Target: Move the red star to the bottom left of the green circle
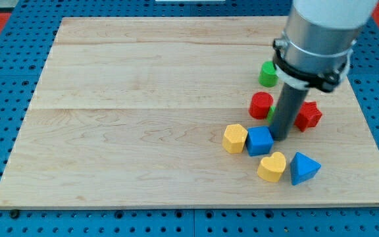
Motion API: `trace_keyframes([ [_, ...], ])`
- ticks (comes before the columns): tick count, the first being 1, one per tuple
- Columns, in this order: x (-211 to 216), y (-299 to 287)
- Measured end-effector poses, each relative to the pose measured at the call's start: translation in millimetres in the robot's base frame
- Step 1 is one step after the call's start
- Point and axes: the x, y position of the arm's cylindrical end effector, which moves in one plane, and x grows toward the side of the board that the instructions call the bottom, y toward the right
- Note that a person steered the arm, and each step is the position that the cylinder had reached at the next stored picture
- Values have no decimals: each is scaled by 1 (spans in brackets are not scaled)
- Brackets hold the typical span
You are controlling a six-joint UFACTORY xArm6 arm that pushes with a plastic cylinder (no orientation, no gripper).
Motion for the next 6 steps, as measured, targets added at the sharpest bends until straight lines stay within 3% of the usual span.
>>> trace_keyframes([
  [1, -29, -11],
  [2, 20, -8],
  [3, 35, 100],
  [4, 2, 109],
  [6, -74, 34],
])
